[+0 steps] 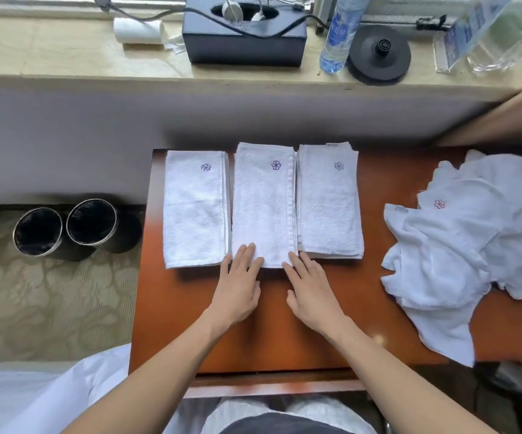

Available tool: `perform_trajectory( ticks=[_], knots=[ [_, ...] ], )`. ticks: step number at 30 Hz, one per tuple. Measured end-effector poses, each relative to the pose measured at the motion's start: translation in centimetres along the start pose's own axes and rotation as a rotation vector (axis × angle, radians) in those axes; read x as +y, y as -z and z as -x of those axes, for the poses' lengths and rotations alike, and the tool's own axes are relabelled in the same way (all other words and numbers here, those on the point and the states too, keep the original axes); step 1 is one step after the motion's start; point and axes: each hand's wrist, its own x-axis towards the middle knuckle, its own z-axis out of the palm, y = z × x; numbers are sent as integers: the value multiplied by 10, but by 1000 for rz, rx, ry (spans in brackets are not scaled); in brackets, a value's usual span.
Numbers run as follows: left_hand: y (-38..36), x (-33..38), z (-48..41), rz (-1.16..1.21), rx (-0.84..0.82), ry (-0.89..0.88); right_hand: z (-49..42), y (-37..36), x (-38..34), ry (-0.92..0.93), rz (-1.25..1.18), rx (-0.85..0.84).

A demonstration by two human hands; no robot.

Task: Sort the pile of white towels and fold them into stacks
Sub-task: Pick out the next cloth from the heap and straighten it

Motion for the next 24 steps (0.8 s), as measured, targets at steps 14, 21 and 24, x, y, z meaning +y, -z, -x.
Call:
perform_trajectory(
  ticks=[14,21,24],
  knots=[
    [-20,157,40,-36,-3,-85,147,-1,92,-208,-222,160],
    [-42,287,35,-71,19,-132,228,14,197,-229,-291,241],
    [-50,334,34,-70,34,-165,266,19,236,-247,-319,281]
  ],
)
